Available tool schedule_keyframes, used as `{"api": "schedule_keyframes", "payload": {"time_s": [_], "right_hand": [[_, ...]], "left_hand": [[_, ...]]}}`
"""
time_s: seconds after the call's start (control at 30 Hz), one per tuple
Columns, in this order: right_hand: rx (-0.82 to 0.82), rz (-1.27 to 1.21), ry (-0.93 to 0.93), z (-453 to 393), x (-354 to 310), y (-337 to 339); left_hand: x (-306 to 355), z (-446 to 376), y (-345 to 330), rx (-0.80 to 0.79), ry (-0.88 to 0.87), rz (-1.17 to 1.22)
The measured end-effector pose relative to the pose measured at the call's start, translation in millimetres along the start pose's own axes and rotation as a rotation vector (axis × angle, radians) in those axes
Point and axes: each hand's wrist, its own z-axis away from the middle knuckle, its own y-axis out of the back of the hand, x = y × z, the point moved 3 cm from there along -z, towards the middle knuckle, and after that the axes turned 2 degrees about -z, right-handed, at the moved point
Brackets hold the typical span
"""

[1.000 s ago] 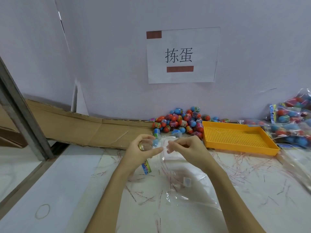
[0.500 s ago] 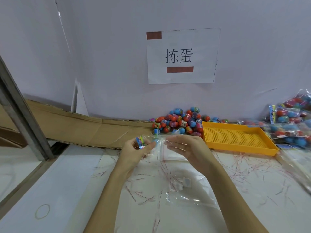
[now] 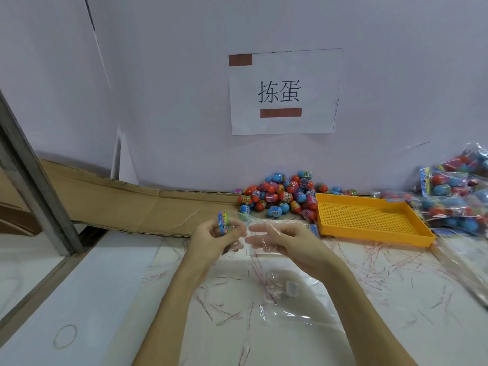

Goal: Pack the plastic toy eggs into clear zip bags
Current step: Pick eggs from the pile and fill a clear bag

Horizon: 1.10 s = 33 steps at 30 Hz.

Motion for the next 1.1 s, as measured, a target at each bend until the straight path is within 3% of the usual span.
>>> {"api": "schedule_keyframes", "payload": {"time_s": [0.1,0.2,0.37,0.53,0.63,0.7,0.73,0.8,0.87,1.0,1.1], "right_hand": [[-0.064,0.053,0.020,1,-3,-2],[-0.020,0.157,0.060,-1,-2,-2],[0.049,-0.079,0.082,-4,0,-3],[0.058,0.004,0.110,-5,-1,-3],[0.091,0.251,0.163,-4,-3,0],[0.159,0.465,0.189,-7,0,1],[0.174,0.544,0.209,-8,1,-2],[0.153,0.624,0.265,-8,2,-14],[0.105,0.675,0.329,-9,5,-24],[0.118,0.764,0.428,-11,5,-34],[0.235,0.704,0.529,-5,-5,-31]], "left_hand": [[0,-1,2,0.002,-0.022,-0.024],[0,-2,3,0.024,-0.033,-0.013],[0,-3,1,0.029,-0.040,-0.051],[1,-4,1,0.016,-0.051,-0.126],[-1,-6,2,0.010,-0.116,-0.135],[-1,-7,7,0.078,-0.252,-0.265],[-1,-7,7,0.093,-0.366,-0.439],[-2,-5,1,0.072,-0.608,-0.814],[-3,-3,-11,0.013,-0.729,-1.006],[-2,2,-15,0.077,-0.817,-1.067],[4,3,-1,0.221,-0.671,-0.988]]}}
